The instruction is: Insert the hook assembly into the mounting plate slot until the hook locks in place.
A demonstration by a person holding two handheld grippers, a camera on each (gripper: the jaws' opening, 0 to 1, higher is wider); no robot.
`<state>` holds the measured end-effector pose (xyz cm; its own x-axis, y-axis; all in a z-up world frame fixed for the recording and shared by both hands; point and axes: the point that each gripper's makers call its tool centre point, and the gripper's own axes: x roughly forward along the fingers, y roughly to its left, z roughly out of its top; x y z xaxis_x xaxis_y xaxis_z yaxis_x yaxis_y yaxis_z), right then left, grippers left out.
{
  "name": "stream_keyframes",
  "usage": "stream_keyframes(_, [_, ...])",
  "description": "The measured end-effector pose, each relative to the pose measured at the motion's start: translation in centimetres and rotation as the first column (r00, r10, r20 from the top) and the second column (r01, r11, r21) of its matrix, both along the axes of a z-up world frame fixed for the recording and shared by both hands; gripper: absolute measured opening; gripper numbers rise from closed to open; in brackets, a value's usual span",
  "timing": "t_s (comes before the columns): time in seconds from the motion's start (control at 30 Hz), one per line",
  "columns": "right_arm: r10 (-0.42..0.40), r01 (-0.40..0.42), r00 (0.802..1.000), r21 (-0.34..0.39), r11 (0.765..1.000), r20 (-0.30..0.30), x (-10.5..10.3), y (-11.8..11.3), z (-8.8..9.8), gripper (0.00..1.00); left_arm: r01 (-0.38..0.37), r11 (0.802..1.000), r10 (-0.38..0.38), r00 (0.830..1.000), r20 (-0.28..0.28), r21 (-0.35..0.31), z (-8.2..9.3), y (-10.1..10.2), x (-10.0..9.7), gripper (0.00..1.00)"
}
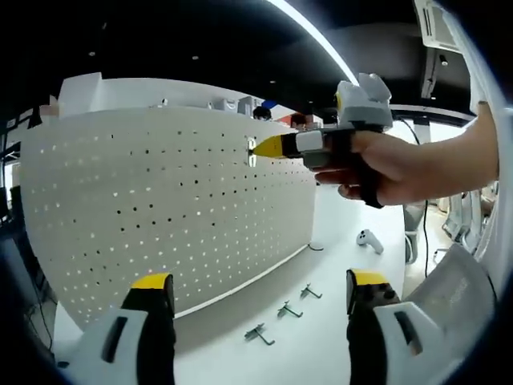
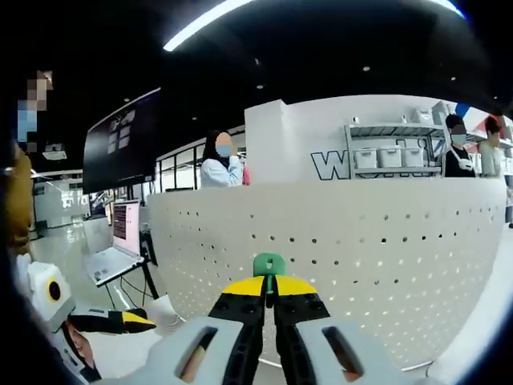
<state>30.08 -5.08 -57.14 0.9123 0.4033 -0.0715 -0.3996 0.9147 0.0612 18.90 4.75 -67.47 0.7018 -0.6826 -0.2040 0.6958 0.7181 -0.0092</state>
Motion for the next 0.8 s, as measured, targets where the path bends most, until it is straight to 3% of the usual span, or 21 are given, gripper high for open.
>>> stream_keyframes(0.8, [-0.087, 0.091, 0.994, -0.061, 0.994, 0.069, 3.3, 0.1, 1.7, 0.01, -0.038, 0.999, 0.038, 0.999, 0.002, -0.019, -0.2, 1.8, -0.7, 0.9])
